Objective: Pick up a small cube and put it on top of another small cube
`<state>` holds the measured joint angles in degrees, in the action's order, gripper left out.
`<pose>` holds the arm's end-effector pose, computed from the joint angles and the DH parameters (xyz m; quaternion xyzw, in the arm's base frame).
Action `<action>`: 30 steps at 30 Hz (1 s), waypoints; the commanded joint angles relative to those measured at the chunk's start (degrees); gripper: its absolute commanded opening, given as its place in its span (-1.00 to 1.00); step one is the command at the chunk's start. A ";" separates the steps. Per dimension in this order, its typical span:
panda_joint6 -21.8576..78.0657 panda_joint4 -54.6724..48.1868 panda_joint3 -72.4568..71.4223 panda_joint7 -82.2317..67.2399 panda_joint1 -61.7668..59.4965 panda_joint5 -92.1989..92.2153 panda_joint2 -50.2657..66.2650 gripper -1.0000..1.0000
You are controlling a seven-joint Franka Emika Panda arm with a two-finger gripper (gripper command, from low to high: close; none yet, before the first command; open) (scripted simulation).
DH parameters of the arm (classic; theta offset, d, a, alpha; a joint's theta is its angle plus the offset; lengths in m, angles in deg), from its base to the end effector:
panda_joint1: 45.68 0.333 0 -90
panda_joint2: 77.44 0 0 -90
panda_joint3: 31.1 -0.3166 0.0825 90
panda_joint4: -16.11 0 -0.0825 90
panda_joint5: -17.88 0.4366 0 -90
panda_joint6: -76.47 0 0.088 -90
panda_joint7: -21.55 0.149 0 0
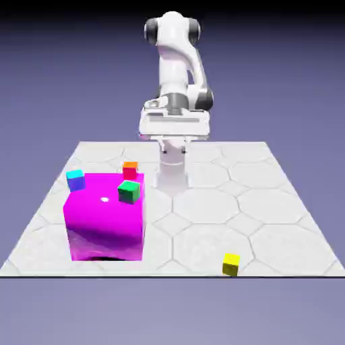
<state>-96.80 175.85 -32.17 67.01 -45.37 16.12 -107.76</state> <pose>0.4676 0.0127 0.3879 -0.8650 0.3350 -0.3473 0.1371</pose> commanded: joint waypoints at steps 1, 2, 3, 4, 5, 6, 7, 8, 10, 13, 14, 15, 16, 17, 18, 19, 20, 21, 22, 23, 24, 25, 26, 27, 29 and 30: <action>0.61 -1.05 -0.89 2.50 -0.31 -1.47 1.95 0.00; 1.22 -2.09 -1.77 4.99 -0.62 -2.93 3.90 0.00; 1.84 -3.14 -2.65 7.48 -0.93 -4.39 5.84 0.00; 2.45 -4.19 -3.54 9.97 -1.25 -5.86 7.79 0.00; 3.06 -5.23 -4.42 12.46 -1.56 -7.32 9.73 0.00; 3.67 -6.28 -5.31 14.95 -1.87 -8.79 11.68 0.00; 4.29 -7.33 -6.19 17.45 -2.18 -10.25 13.63 0.00; 4.90 -8.37 -7.08 19.94 -2.49 -11.72 15.57 0.00; 6.12 -10.46 -8.85 24.92 -3.12 -14.64 19.47 0.00; 7.96 -13.60 -11.50 32.40 -4.05 -19.04 25.30 0.00; 8.57 -14.65 -12.38 34.89 -4.36 -20.50 27.25 0.00; 9.18 -15.70 -13.27 37.38 -4.67 -21.96 29.20 0.00; 9.79 -16.74 -14.15 39.87 -4.98 -23.43 31.14 0.00; 10.41 -17.79 -15.04 42.36 -5.30 -24.89 33.09 0.00; 11.02 -18.83 -15.92 44.86 -5.61 -26.36 35.04 0.00; 11.63 -19.88 -16.80 47.35 -5.92 -27.82 36.98 0.00; 12.24 -20.93 -17.69 49.84 -6.23 -29.29 38.93 0.00; 12.85 -21.97 -18.57 52.33 -6.54 -30.75 40.88 0.00; 13.47 -23.02 -19.46 54.82 -6.85 -32.21 42.82 0.00; 14.08 -24.07 -20.34 57.31 -7.16 -33.68 44.77 0.00; 14.69 -25.11 -21.23 59.81 -7.48 -35.14 46.71 0.00; 15.30 -26.16 -22.11 62.30 -7.79 -36.61 48.66 0.00; 15.91 -27.20 -23.00 64.79 -8.10 -38.07 50.61 0.00; 16.53 -28.25 -23.88 67.28 -8.41 -39.53 52.55 0.00; 17.38 -29.71 -25.12 70.76 -8.84 -41.58 55.27 0.00; 17.38 -29.71 -25.12 70.76 -8.84 -41.58 55.27 0.00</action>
<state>-79.42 146.14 -57.29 137.77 -54.22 -25.46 -52.48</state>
